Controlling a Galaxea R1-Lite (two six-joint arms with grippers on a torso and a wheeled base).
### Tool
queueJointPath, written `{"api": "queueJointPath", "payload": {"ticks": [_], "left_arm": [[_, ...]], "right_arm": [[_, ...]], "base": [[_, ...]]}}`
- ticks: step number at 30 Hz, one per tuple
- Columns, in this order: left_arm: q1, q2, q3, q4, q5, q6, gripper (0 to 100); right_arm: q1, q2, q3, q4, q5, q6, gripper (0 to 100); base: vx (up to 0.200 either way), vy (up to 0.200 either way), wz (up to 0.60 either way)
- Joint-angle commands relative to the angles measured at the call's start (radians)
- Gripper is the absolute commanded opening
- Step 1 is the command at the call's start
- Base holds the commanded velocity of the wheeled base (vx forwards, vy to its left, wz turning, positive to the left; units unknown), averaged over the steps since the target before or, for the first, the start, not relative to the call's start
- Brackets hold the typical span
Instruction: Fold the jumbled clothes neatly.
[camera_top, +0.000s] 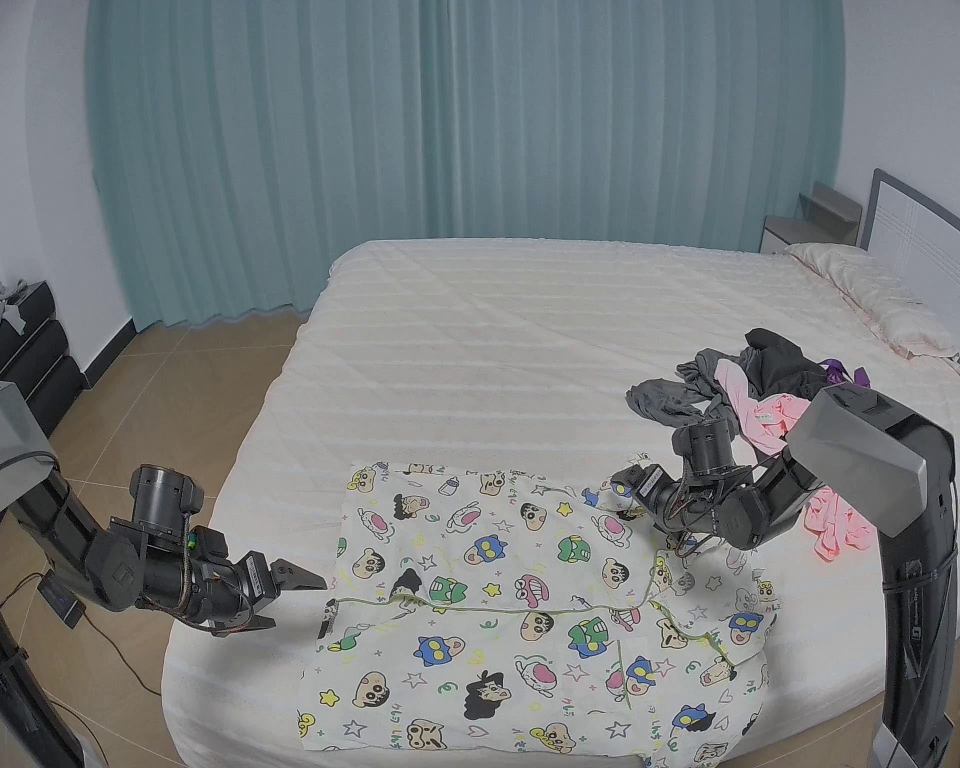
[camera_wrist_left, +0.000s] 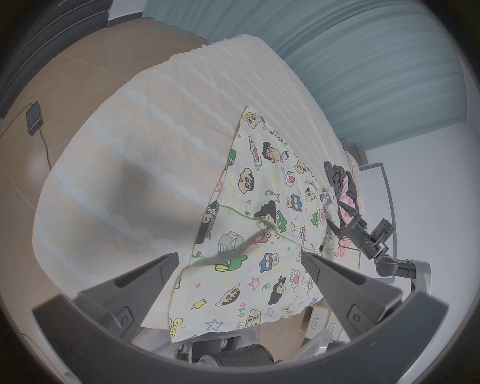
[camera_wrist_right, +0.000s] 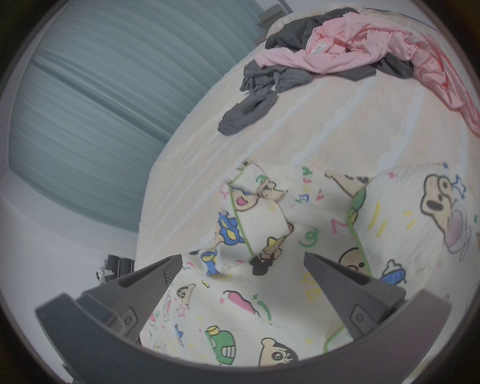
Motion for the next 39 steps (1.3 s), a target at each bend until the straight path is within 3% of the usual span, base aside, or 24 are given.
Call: {"api": "queueJointPath", "payload": {"ticks": [1, 5, 8, 14, 21, 28, 34, 39], "left_arm": [[-0.001, 0.009, 0.002, -0.001, -0.001, 0.0, 100], [0.001, 0.028, 0.003, -0.002, -0.001, 0.0, 100], [0.002, 0.032, 0.003, -0.006, -0.001, 0.0, 100], [0.002, 0.035, 0.011, -0.012, -0.001, -0.002, 100], [0.004, 0.035, 0.036, -0.068, 0.001, -0.002, 100], [0.006, 0.051, 0.046, -0.102, 0.005, -0.002, 100], [0.006, 0.055, 0.053, -0.104, 0.007, 0.0, 100], [0.004, 0.055, 0.054, -0.104, 0.007, 0.0, 100]], "right_arm": [[0.002, 0.069, -0.072, -0.007, -0.001, -0.004, 100], [0.002, 0.135, -0.211, -0.002, -0.024, 0.012, 100], [0.001, 0.179, -0.326, -0.01, -0.085, 0.062, 100], [-0.007, 0.148, -0.422, -0.073, -0.079, 0.15, 100], [0.004, 0.184, -0.507, -0.076, -0.053, 0.13, 100], [-0.021, 0.187, -0.5, -0.077, -0.056, 0.094, 100], [-0.039, 0.066, -0.3, -0.076, -0.04, 0.079, 100], [-0.033, 0.062, -0.239, -0.073, -0.036, 0.064, 100]], "base": [[0.0, 0.0, 0.0], [0.0, 0.0, 0.0], [0.0, 0.0, 0.0], [0.0, 0.0, 0.0], [0.0, 0.0, 0.0], [0.0, 0.0, 0.0], [0.0, 0.0, 0.0], [0.0, 0.0, 0.0]]}}
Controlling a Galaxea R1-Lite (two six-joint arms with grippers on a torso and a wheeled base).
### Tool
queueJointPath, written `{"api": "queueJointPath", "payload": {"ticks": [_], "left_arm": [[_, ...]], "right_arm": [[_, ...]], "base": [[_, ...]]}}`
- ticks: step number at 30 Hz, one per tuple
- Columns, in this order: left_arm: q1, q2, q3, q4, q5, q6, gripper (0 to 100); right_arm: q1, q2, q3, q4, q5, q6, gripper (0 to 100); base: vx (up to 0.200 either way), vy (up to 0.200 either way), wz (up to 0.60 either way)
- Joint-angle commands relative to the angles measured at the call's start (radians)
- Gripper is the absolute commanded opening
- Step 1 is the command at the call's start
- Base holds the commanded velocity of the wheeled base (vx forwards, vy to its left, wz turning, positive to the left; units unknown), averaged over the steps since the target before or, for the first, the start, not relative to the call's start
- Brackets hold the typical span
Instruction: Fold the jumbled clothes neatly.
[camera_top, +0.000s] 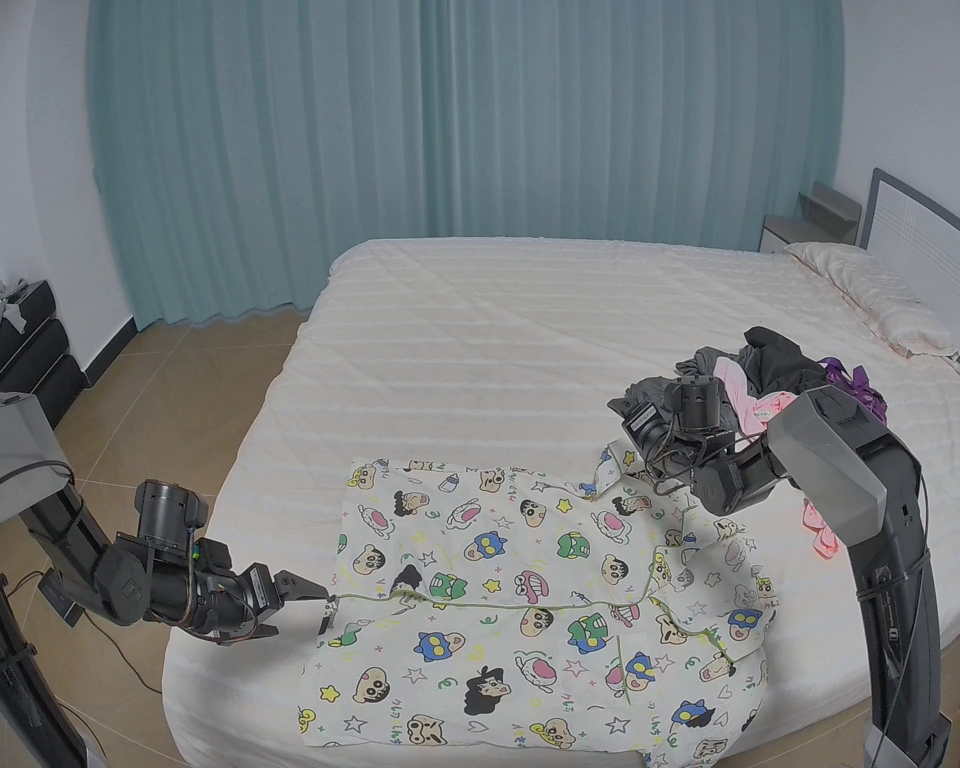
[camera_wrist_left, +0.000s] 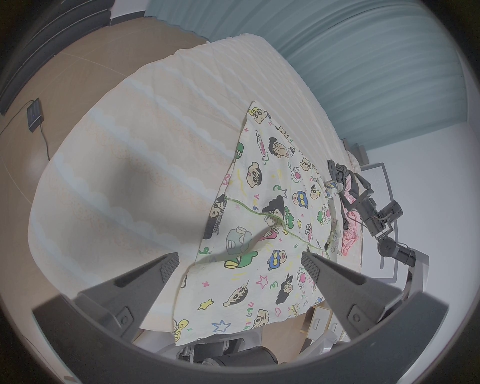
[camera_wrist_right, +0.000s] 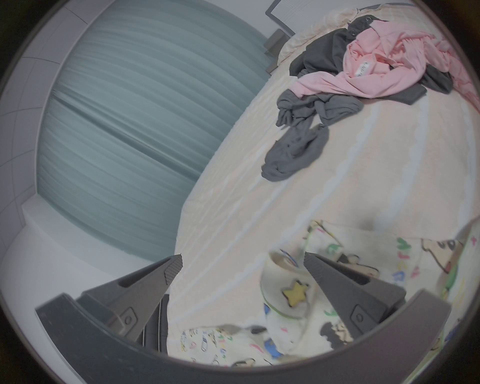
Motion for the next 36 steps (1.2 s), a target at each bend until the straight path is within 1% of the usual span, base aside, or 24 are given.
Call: {"api": "queueJointPath", "payload": {"ticks": [1, 4, 8, 10, 11, 12, 14, 17, 19, 21, 25, 27, 30, 32, 34, 36], "left_arm": [[-0.002, 0.004, 0.004, -0.001, 0.001, 0.0, 100], [0.0, 0.005, 0.006, -0.001, 0.001, 0.0, 100], [-0.002, 0.005, 0.007, -0.001, 0.001, 0.0, 100], [-0.003, 0.002, 0.009, -0.002, 0.002, 0.0, 100], [-0.003, 0.001, 0.009, -0.004, 0.002, 0.0, 100], [-0.002, -0.001, 0.01, -0.009, 0.004, 0.0, 100], [-0.002, 0.001, 0.015, -0.015, 0.004, 0.0, 100], [-0.002, 0.004, 0.019, -0.021, 0.004, 0.0, 100], [-0.002, 0.002, 0.019, -0.022, 0.004, 0.0, 100], [-0.002, 0.002, 0.019, -0.022, 0.005, 0.0, 100], [-0.002, 0.004, 0.019, -0.022, 0.004, 0.0, 100], [-0.002, 0.004, 0.019, -0.022, 0.004, 0.0, 100], [-0.002, 0.004, 0.019, -0.024, 0.004, 0.0, 100], [-0.002, 0.004, 0.019, -0.022, 0.004, 0.0, 100], [-0.002, 0.004, 0.019, -0.022, 0.004, 0.0, 100], [-0.002, 0.005, 0.019, -0.024, 0.004, 0.0, 100]], "right_arm": [[0.002, -0.041, 0.069, 0.001, 0.009, -0.013, 100], [0.029, 0.018, 0.033, 0.043, 0.028, -0.011, 100], [0.052, 0.062, -0.053, 0.092, 0.026, -0.01, 100], [0.079, 0.099, -0.161, 0.187, 0.026, -0.005, 100], [0.085, 0.106, -0.179, 0.207, 0.025, -0.004, 100], [0.096, 0.122, -0.222, 0.228, 0.022, 0.005, 100], [0.102, 0.125, -0.273, 0.228, 0.023, 0.044, 100], [0.102, 0.111, -0.331, 0.239, 0.051, 0.121, 100], [0.101, 0.111, -0.363, 0.227, 0.061, 0.148, 100], [0.094, 0.114, -0.391, 0.205, 0.06, 0.157, 100], [0.073, 0.128, -0.4, 0.161, 0.052, 0.16, 100], [0.058, 0.139, -0.402, 0.156, 0.038, 0.147, 100], [0.039, 0.14, -0.398, 0.158, 0.032, 0.122, 100], [0.001, 0.133, -0.38, 0.169, 0.031, 0.094, 100], [-0.018, 0.123, -0.356, 0.169, 0.031, 0.085, 100], [-0.042, 0.105, -0.313, 0.17, 0.035, 0.041, 100]], "base": [[0.0, 0.0, 0.0], [0.0, 0.0, 0.0], [0.0, 0.0, 0.0], [0.0, 0.0, 0.0], [0.0, 0.0, 0.0], [0.0, 0.0, 0.0], [0.0, 0.0, 0.0], [0.0, 0.0, 0.0], [0.0, 0.0, 0.0], [0.0, 0.0, 0.0], [0.0, 0.0, 0.0], [0.0, 0.0, 0.0], [0.0, 0.0, 0.0], [0.0, 0.0, 0.0], [0.0, 0.0, 0.0], [0.0, 0.0, 0.0]]}}
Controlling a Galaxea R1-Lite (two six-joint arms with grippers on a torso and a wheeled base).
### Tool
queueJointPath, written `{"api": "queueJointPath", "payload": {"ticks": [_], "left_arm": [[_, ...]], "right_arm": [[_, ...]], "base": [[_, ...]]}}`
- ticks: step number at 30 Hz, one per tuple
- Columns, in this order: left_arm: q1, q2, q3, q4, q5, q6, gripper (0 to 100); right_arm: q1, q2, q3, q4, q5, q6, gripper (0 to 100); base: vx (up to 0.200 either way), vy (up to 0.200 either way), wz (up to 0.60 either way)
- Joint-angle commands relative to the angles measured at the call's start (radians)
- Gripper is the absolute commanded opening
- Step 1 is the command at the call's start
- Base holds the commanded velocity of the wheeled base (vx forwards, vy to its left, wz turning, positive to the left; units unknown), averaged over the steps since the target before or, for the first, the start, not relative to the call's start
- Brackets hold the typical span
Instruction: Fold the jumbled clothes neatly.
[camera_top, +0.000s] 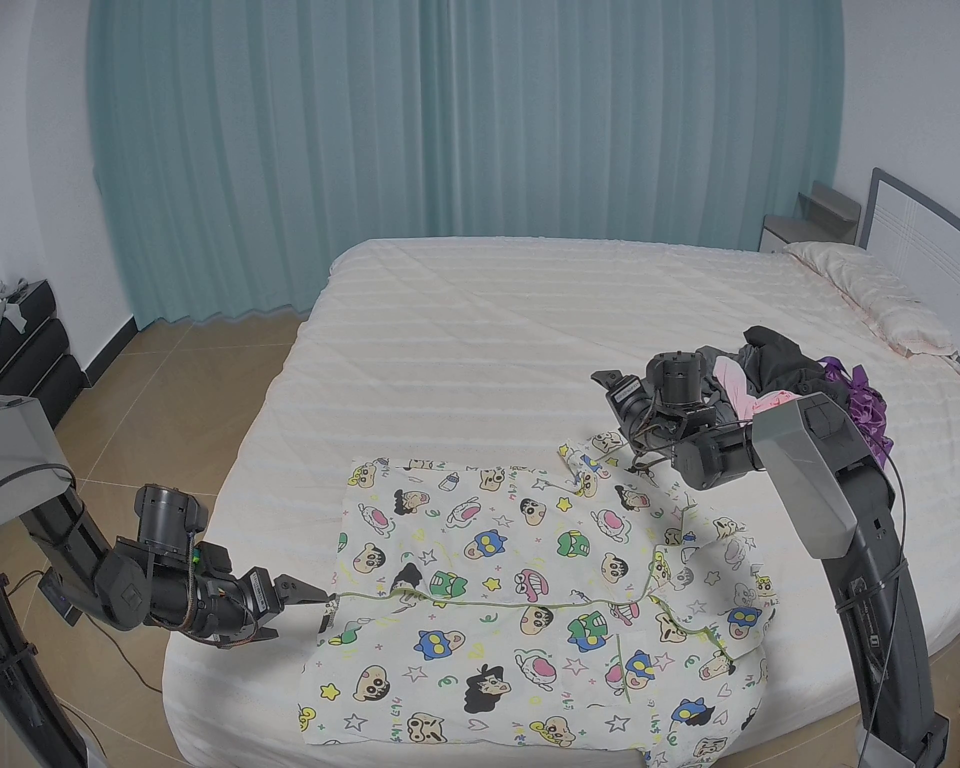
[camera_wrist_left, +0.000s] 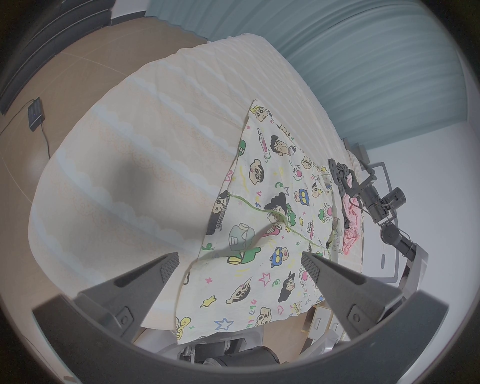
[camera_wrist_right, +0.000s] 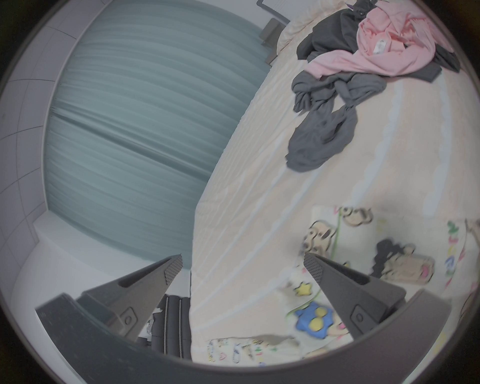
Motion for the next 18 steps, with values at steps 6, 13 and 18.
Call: {"api": "queueJointPath", "payload": {"ticks": [6, 13, 18], "left_arm": [[0.0, 0.002, 0.002, 0.001, 0.0, 0.0, 100], [-0.001, 0.002, 0.012, -0.009, -0.002, 0.001, 100], [-0.003, 0.002, 0.02, -0.021, 0.0, 0.001, 100]], "right_arm": [[-0.099, -0.033, 0.174, 0.034, 0.034, -0.276, 100], [-0.115, -0.038, 0.21, 0.049, 0.056, -0.459, 100], [-0.111, -0.03, 0.22, 0.055, 0.06, -0.515, 100]], "base": [[0.0, 0.0, 0.0], [0.0, 0.0, 0.0], [0.0, 0.0, 0.0]]}}
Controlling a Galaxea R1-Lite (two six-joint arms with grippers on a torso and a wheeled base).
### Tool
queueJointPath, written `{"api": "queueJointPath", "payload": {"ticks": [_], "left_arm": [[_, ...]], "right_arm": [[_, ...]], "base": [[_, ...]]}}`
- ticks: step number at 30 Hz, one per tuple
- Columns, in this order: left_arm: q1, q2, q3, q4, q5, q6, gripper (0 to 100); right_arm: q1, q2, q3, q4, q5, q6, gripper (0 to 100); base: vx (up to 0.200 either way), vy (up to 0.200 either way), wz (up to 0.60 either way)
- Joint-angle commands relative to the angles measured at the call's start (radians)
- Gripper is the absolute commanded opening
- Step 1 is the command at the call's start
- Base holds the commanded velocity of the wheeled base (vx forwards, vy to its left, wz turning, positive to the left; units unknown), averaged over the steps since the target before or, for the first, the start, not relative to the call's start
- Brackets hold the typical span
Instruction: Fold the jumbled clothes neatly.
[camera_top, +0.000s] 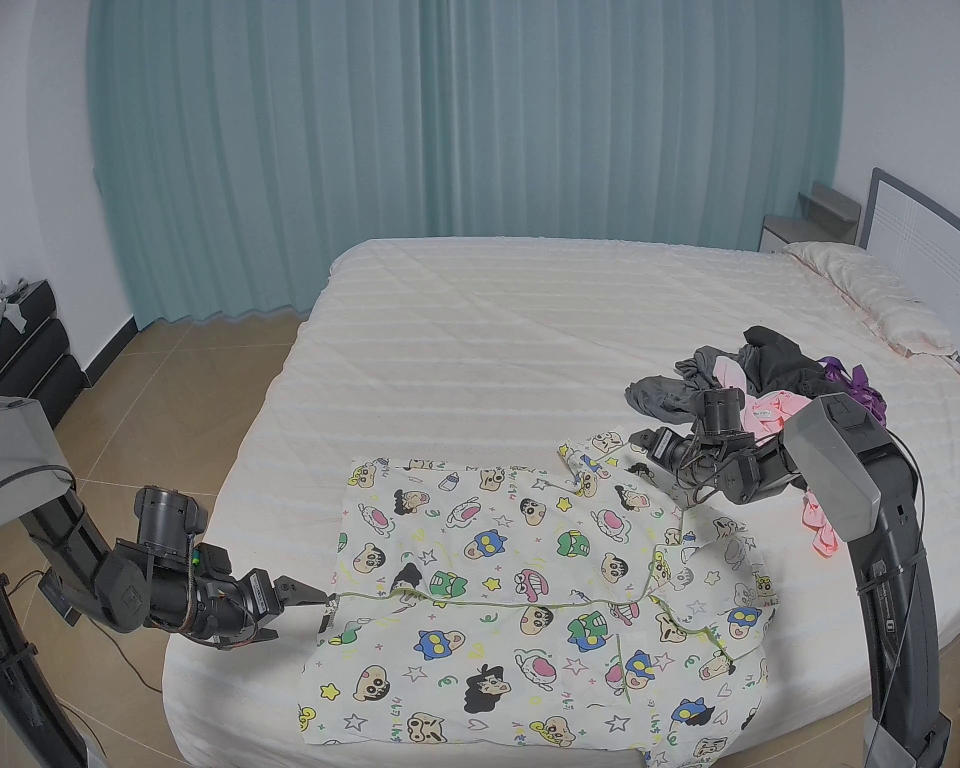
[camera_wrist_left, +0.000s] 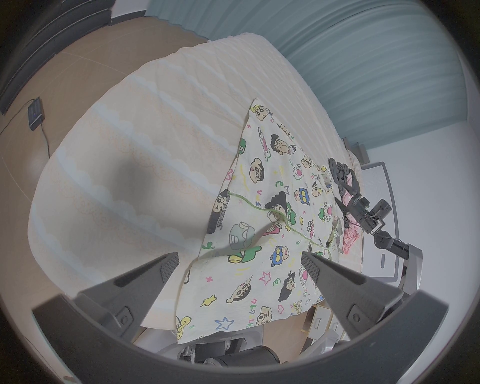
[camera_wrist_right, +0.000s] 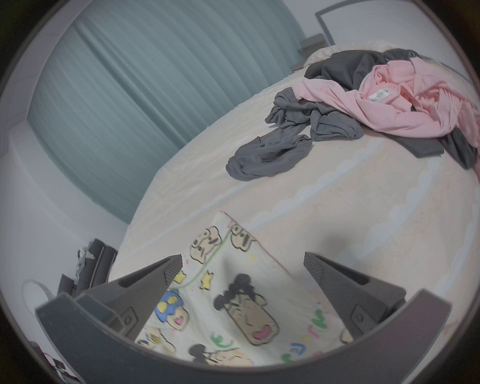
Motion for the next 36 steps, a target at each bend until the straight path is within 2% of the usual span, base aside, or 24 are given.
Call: {"api": "queueJointPath", "payload": {"ticks": [1, 5, 6, 16, 21, 27, 36], "left_arm": [[-0.001, 0.002, 0.006, -0.005, 0.0, 0.0, 100], [-0.001, 0.002, 0.006, -0.005, 0.0, 0.0, 100], [-0.001, 0.002, 0.006, -0.005, -0.001, 0.0, 100], [-0.001, 0.003, 0.008, -0.005, -0.001, 0.0, 100], [-0.001, 0.002, 0.008, -0.007, 0.0, 0.0, 100], [-0.001, 0.002, 0.008, -0.007, 0.0, 0.001, 100], [-0.001, 0.002, 0.008, -0.007, 0.0, 0.001, 100]], "right_arm": [[0.006, 0.005, 0.012, 0.002, 0.002, -0.018, 100], [0.02, 0.024, -0.002, 0.002, 0.005, -0.026, 100], [0.024, 0.032, -0.007, 0.005, 0.009, -0.032, 0], [-0.011, 0.075, -0.056, 0.004, 0.005, -0.026, 0], [-0.045, 0.061, -0.061, -0.005, -0.04, -0.016, 0], [-0.054, 0.04, -0.057, -0.01, -0.044, 0.076, 0], [-0.065, 0.021, -0.054, -0.007, -0.058, 0.08, 0]], "base": [[0.0, 0.0, 0.0], [0.0, 0.0, 0.0], [0.0, 0.0, 0.0], [0.0, 0.0, 0.0], [0.0, 0.0, 0.0], [0.0, 0.0, 0.0], [0.0, 0.0, 0.0]]}}
